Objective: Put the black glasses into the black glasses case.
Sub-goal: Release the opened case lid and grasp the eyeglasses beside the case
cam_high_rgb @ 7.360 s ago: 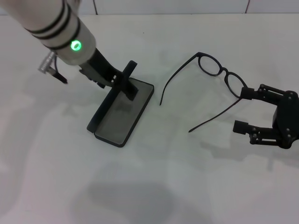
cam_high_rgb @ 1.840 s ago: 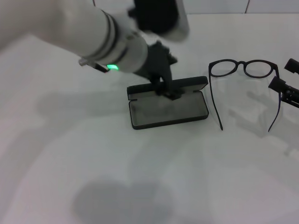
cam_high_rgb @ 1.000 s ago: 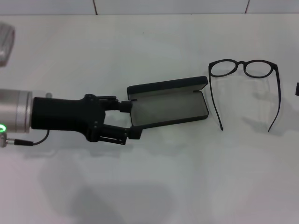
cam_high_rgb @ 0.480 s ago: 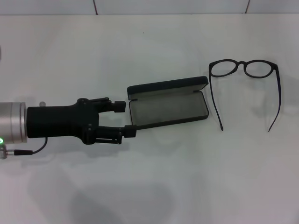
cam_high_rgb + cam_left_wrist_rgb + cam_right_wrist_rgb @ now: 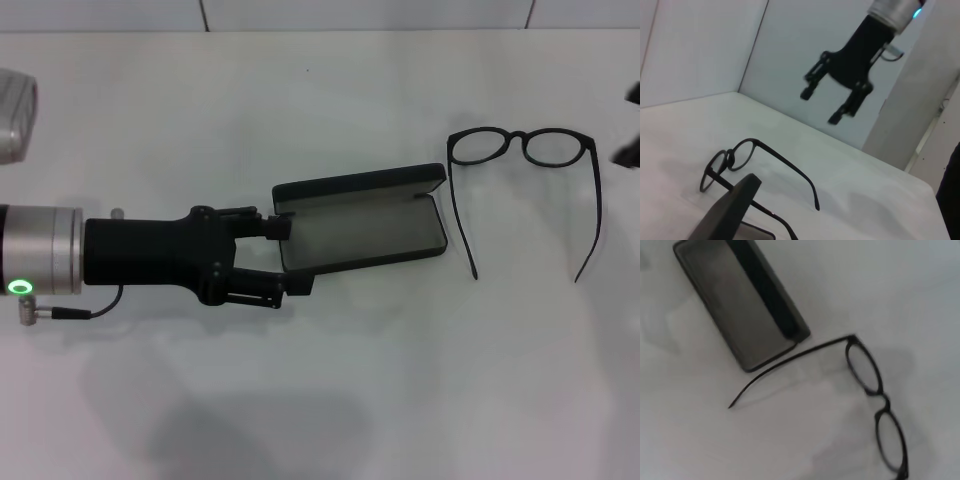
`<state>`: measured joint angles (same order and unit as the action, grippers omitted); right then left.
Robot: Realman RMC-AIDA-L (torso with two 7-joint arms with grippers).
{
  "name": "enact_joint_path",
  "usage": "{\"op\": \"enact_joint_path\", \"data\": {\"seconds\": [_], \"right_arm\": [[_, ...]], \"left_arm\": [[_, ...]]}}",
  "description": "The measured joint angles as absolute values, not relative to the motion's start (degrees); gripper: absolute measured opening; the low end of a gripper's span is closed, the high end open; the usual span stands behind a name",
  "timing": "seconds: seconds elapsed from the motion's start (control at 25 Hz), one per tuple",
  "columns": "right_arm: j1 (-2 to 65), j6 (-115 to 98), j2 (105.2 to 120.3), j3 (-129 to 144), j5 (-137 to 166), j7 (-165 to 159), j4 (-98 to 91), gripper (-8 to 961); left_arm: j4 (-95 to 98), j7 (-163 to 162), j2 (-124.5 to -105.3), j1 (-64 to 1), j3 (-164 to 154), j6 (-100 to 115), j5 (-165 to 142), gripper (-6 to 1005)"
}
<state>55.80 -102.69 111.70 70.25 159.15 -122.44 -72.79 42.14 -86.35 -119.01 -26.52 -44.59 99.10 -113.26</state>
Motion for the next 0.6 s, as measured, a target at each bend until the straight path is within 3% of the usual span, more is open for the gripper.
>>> {"op": "enact_joint_path", "data": {"seconds": [0.12, 0.24, 0.6], "right_arm": [[56.1, -95.5, 114.12, 71.9, 160.4, -120.4, -69.8, 759], [56.1, -89.2, 115.54, 74.3, 161.2, -118.7, -66.4, 761], [57.9, -74.6, 115.62, 75.3, 159.7, -114.8, -52.3, 754]], "left_arm": [[42.1, -86.4, -119.17, -26.8, -44.6, 98.7, -113.4, 894], [41.9, -86.5, -119.41, -26.7, -44.6, 98.4, -113.8, 894], [39.4, -85.9, -119.55, -27.0, -45.0, 96.8, -114.2, 894]]}}
